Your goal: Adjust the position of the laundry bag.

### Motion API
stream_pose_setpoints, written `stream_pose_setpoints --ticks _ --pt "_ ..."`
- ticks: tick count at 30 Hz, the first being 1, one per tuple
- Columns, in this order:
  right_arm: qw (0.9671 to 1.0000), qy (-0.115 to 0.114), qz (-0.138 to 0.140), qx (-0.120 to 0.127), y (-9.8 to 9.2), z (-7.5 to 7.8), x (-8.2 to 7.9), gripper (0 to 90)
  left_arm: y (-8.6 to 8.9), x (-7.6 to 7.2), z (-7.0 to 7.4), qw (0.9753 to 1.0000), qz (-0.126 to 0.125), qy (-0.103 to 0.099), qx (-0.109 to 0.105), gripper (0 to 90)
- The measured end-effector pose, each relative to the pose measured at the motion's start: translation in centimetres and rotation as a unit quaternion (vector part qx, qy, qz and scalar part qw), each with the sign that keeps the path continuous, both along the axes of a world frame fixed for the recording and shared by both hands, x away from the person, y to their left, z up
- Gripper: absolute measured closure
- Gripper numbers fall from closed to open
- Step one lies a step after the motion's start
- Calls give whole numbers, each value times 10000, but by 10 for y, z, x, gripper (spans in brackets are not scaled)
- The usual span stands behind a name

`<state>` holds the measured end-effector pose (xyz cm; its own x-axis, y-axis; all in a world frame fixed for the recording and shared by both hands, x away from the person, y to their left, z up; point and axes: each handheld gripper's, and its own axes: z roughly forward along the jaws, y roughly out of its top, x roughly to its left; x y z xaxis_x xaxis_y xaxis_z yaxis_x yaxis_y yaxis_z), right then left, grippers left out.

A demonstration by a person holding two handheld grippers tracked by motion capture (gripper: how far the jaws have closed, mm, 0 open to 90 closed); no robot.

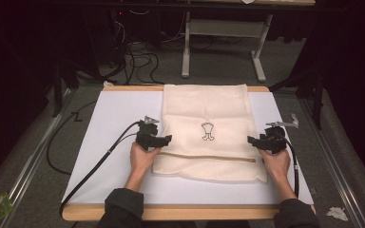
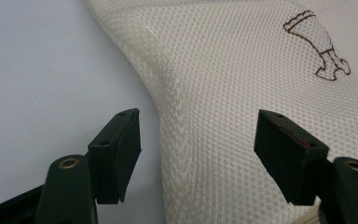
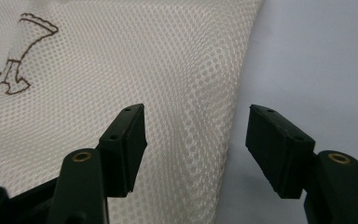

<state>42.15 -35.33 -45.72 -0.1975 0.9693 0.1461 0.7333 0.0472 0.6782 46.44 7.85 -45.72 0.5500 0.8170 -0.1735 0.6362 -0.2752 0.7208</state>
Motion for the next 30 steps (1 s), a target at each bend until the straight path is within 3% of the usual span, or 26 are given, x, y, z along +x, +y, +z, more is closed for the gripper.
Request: stream_pose_setpoints --ticks 2,5,7,11,13,14,15,19,22,30 --pt "10000 26 -37 17 0 -1 3 383 -1 2 -4 9999 58 115 29 325" --pt "9998 139 -138 91 -2 -6 7 384 -1 3 -12 9988 135 243 396 330" --pt "9996 206 -187 36 -2 -9 10 406 -2 4 -14 9984 132 256 481 334" --pt "9997 234 -86 -67 2 -9 11 539 -2 5 -13 9984 185 275 448 419" --pt "9995 265 17 -159 4 -9 12 625 -2 5 -13 9984 183 245 481 523" --pt "9995 265 17 -159 4 -9 12 625 -2 5 -13 9984 183 245 481 569" --pt "9993 301 86 -201 5 -8 13 697 -2 4 -13 9987 89 259 439 620" --pt "9988 318 249 -271 9 -7 14 808 -4 5 -13 9988 -53 374 311 810" --pt "9987 322 305 -245 9 -6 14 851 -1 6 -10 9987 -63 444 237 841" --pt "9988 194 412 -188 11 -4 12 869 5 3 -5 9989 -111 386 245 850"
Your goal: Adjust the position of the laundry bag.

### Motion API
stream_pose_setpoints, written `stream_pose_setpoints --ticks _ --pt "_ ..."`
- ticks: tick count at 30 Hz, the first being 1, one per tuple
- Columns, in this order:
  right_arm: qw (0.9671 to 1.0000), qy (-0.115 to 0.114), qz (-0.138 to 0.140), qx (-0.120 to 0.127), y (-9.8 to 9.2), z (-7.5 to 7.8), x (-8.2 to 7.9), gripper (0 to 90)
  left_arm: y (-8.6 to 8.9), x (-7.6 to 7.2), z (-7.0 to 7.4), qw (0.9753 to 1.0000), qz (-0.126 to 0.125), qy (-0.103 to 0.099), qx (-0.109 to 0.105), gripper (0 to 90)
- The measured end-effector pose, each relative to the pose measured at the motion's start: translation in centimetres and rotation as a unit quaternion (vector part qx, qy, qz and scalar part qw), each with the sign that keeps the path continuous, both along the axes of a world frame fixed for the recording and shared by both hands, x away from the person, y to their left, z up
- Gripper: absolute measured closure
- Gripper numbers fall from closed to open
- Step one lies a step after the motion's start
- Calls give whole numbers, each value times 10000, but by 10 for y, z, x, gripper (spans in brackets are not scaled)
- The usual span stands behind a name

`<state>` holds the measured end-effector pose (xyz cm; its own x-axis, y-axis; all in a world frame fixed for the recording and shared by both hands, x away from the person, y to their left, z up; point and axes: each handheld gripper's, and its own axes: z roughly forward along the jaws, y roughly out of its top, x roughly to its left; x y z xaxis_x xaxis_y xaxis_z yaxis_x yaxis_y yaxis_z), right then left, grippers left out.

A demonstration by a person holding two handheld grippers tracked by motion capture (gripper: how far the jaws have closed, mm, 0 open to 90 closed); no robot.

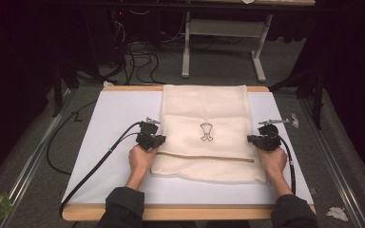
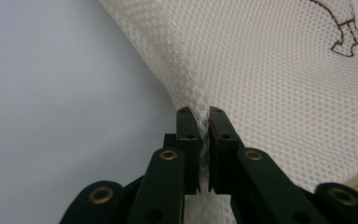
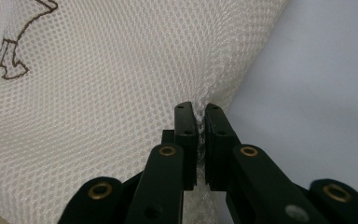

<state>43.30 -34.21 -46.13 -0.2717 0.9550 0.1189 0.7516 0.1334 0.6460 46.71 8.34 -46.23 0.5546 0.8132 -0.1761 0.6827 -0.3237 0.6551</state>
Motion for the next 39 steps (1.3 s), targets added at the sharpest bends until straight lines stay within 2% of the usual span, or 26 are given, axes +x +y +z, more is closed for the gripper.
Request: stream_pose_setpoints --ticks 5,17,24,32,38,39 --pt "9997 -137 73 176 1 3 -3 868 5 -4 4 10000 36 -91 8 847" --pt "9986 -174 264 424 12 4 -4 866 24 -11 5 9997 146 -169 58 839" --pt "9981 -199 383 430 23 7 -5 865 35 -20 10 9994 167 -271 131 834" --pt "9975 -221 530 417 37 7 -6 864 47 -26 10 9990 297 -269 185 829" --pt "9977 -212 555 337 44 8 -6 864 49 -27 8 9986 294 -318 301 820" --pt "9976 -214 559 345 44 7 -7 864 50 -28 8 9982 282 -360 389 817"
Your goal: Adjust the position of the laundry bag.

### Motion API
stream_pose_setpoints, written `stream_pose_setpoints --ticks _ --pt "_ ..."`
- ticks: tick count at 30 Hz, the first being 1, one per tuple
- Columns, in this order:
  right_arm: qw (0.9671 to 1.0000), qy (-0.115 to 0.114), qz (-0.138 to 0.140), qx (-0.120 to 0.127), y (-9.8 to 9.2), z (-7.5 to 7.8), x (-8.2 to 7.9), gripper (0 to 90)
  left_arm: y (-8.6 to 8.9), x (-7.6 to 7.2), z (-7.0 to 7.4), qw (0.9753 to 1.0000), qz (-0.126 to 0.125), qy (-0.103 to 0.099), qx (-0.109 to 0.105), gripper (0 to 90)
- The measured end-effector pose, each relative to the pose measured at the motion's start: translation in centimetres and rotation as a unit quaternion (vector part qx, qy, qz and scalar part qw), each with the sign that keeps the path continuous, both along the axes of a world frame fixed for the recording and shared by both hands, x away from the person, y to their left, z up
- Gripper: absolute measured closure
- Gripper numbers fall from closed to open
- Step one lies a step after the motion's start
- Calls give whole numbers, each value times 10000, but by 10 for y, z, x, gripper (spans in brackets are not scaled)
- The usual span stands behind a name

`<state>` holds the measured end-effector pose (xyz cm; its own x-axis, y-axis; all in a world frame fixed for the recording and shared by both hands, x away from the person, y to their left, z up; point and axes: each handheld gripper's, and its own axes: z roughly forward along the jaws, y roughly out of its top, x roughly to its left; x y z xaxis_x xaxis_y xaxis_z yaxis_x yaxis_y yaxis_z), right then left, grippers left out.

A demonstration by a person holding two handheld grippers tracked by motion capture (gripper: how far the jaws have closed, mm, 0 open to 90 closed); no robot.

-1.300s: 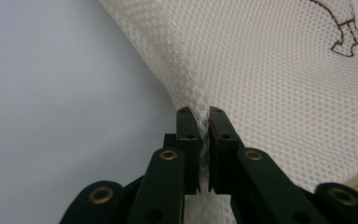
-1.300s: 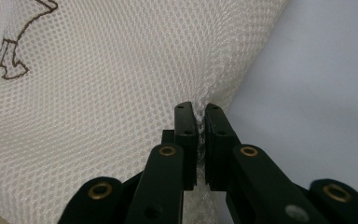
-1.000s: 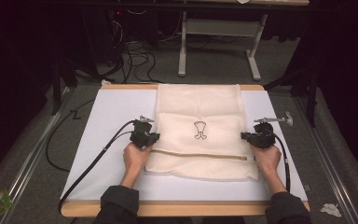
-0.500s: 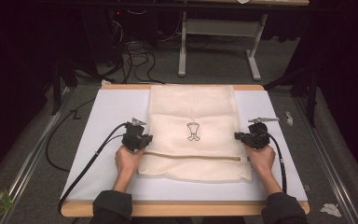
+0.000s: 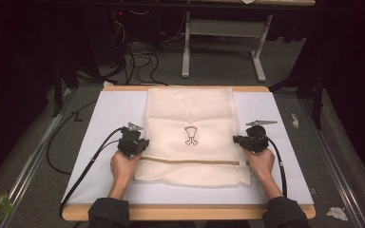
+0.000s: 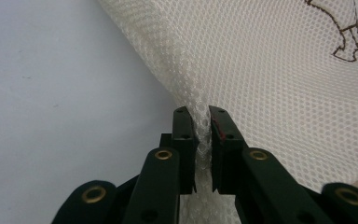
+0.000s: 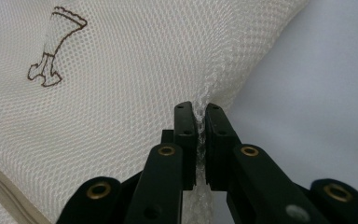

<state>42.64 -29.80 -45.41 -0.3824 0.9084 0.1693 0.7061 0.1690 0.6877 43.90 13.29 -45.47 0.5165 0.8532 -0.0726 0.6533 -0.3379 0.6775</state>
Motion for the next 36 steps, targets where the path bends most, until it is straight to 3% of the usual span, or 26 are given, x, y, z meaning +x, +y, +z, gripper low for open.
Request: stream_pose_setpoints --ticks 5,11,14,21,26,29,32,36 --pt "10000 18 19 -4 3 -2 -1 858 3 -2 -2 10000 26 18 21 803" --pt "10000 -14 39 -37 2 -5 -2 841 1 -2 -6 9998 15 -41 200 763" --pt "9998 -24 55 -173 4 -8 -1 826 0 -3 -7 9996 -1 -115 260 734" --pt "9997 -110 -79 -183 1 -8 -3 675 0 -4 -9 9994 101 -144 283 572" --pt "9994 -223 -202 -150 -2 -6 -9 579 5 -9 -7 9995 204 -176 182 471" --pt "9992 -296 -278 -46 -6 -5 -13 538 8 -16 -3 9993 217 -269 123 465" --pt "9983 -453 -356 37 -12 -4 -19 539 9 -23 -1 9994 167 -291 109 456" --pt "9975 -602 -360 99 -18 0 -28 545 7 -33 4 9987 99 -498 -40 457"
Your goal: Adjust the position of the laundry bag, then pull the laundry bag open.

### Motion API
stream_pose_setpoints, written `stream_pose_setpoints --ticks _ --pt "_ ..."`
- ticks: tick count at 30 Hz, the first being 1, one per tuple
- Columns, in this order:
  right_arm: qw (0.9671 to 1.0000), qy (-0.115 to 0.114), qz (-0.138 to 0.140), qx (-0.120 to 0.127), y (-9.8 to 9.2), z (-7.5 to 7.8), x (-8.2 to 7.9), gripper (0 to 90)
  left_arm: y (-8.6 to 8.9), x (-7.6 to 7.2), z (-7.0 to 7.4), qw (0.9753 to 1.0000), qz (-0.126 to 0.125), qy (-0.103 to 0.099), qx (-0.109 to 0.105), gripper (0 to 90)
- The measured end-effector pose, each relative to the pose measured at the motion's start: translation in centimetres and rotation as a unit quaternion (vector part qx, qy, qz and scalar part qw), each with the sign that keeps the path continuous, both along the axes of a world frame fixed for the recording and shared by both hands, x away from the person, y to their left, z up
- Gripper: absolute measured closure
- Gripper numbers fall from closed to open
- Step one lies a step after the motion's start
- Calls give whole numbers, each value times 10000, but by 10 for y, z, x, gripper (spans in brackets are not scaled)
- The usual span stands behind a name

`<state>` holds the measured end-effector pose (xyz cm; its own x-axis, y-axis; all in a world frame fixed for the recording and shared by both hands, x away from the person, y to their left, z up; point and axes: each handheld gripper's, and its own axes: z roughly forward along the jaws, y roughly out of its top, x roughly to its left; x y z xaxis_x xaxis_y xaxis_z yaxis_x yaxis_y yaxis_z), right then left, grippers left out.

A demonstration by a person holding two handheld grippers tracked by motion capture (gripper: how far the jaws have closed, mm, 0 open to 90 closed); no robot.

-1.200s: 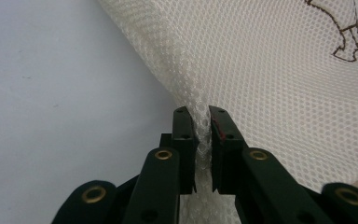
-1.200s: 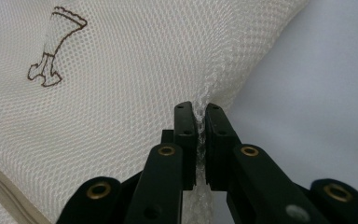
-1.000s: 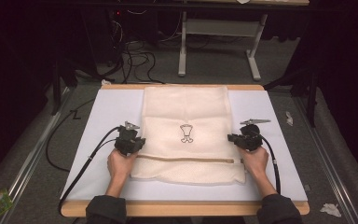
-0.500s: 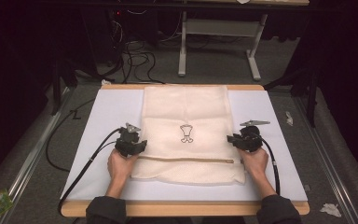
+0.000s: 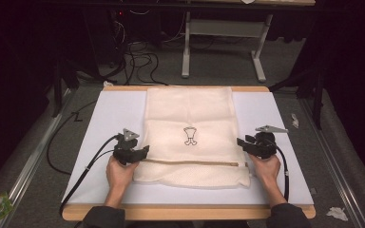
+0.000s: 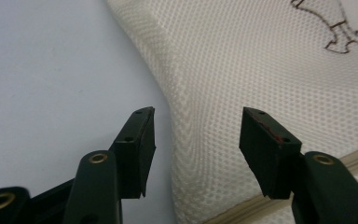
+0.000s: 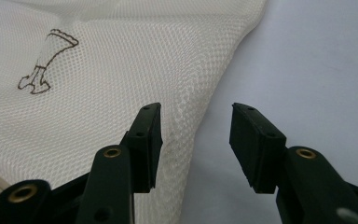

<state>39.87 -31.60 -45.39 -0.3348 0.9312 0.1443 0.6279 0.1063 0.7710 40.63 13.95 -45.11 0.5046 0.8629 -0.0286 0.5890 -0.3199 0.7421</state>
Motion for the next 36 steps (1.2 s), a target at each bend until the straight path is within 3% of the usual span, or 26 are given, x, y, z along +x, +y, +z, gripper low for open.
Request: stream_pose_setpoints --ticks 3,7,14,21,26,30,36 --pt "10000 -72 -8 10 -4 0 -7 523 -4 -5 -2 10000 -79 -36 -16 448" --pt "9999 -22 -31 108 -11 0 -14 509 -11 -11 -6 9997 -211 -89 -24 405" --pt "9998 141 -21 140 -17 -5 -26 465 -18 -19 -7 9988 -402 -129 -234 384" --pt "9992 273 53 273 -13 -9 -34 491 -27 -28 -7 9985 -515 -147 -112 366" --pt "9984 410 105 365 -12 -11 -43 528 -33 -30 -8 9970 -633 -64 -449 360" --pt "9978 476 97 457 -13 -14 -49 528 -44 -32 -7 9965 -767 -108 -309 360" --pt "9972 566 87 475 -11 -15 -52 513 -58 -32 -4 9945 -969 -119 -384 355"
